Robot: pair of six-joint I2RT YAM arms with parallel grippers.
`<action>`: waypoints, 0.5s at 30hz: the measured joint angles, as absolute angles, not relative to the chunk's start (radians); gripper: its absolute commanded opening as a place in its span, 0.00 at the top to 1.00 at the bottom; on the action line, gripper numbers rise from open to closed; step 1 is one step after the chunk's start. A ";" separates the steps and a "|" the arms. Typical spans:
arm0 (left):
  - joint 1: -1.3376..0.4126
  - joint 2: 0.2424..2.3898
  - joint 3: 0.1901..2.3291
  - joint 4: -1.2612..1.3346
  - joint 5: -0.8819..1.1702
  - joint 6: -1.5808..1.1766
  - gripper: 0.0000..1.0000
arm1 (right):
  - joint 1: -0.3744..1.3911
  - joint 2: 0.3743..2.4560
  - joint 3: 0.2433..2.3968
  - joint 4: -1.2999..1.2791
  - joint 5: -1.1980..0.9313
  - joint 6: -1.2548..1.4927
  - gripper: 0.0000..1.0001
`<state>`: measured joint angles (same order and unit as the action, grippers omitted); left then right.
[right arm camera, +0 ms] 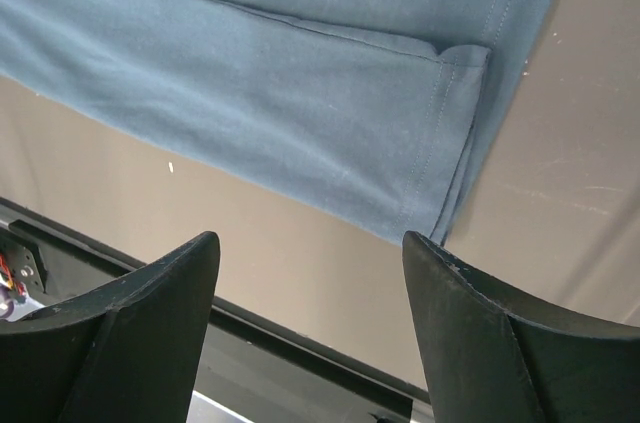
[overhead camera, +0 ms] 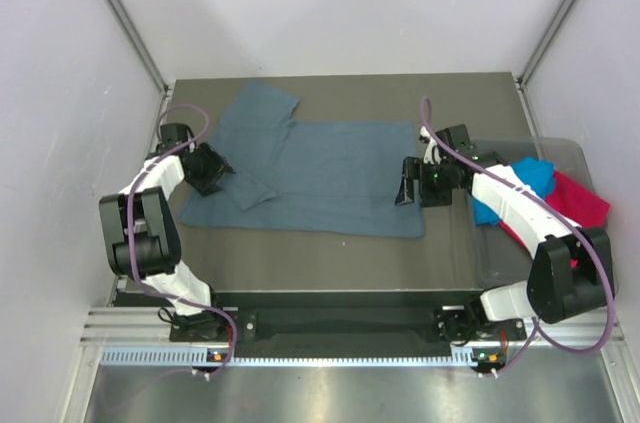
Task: Fold and stack the t-shirts
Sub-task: Fold the tshirt
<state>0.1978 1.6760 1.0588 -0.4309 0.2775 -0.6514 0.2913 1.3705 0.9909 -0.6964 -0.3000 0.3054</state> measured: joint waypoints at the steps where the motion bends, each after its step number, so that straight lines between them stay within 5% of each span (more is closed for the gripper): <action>1: 0.198 1.662 1.050 -0.429 0.272 -0.647 0.34 | 0.291 1.370 0.991 -0.696 -0.300 0.305 0.26; 15: 0.224 1.771 1.084 -0.411 0.292 -0.575 0.37 | 0.272 1.370 0.991 -0.698 -0.308 0.299 0.26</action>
<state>0.2241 1.7706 1.0843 -0.4107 0.2916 -0.5747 0.2722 1.3705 0.9909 -0.6975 -0.3084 0.2985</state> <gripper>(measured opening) 0.635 0.742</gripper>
